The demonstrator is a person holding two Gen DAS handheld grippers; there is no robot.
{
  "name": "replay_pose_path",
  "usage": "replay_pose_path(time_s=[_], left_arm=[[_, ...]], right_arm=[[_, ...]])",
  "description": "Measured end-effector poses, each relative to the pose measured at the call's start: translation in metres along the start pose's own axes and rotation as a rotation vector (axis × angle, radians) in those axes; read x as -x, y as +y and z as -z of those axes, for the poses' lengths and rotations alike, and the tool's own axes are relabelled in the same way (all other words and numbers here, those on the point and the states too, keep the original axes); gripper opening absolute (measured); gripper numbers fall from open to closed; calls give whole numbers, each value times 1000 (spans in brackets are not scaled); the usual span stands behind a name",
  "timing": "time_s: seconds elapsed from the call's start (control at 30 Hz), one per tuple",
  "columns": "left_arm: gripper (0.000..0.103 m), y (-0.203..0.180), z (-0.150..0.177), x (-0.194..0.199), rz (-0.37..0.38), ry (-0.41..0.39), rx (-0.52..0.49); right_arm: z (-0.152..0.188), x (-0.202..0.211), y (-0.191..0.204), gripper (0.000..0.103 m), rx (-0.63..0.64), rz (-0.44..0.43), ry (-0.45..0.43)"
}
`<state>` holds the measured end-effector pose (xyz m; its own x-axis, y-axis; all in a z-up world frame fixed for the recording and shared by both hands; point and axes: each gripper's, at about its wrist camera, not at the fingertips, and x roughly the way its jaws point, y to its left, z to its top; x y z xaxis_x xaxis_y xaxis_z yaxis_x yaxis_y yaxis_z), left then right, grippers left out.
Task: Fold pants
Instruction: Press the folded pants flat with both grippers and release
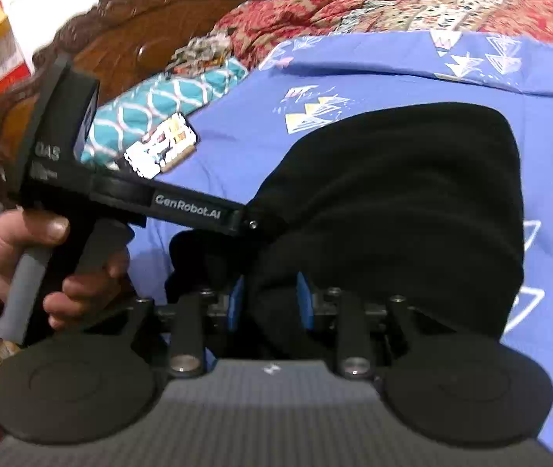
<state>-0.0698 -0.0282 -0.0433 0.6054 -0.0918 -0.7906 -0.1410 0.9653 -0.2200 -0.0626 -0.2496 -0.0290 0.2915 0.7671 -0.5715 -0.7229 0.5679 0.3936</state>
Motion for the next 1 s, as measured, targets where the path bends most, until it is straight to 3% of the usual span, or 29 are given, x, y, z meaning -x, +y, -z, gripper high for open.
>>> replay_pose_path(time_s=[0.23, 0.33, 0.47, 0.73, 0.8, 1.0], left_arm=[[64, 2, 0, 14, 6, -12, 19], [64, 5, 0, 19, 12, -16, 39], [64, 6, 2, 24, 9, -23, 49], [70, 13, 4, 24, -19, -26, 74], [72, 13, 5, 23, -25, -26, 72], [76, 13, 7, 20, -28, -23, 73]], right_arm=[[1, 41, 0, 47, -33, 19, -145], [0, 60, -10, 49, -72, 56, -199], [4, 79, -31, 60, -166, 126, -242], [21, 82, -67, 72, -399, 117, -188], [23, 80, -70, 77, -434, 93, -170], [25, 68, -68, 80, -477, 61, -112]])
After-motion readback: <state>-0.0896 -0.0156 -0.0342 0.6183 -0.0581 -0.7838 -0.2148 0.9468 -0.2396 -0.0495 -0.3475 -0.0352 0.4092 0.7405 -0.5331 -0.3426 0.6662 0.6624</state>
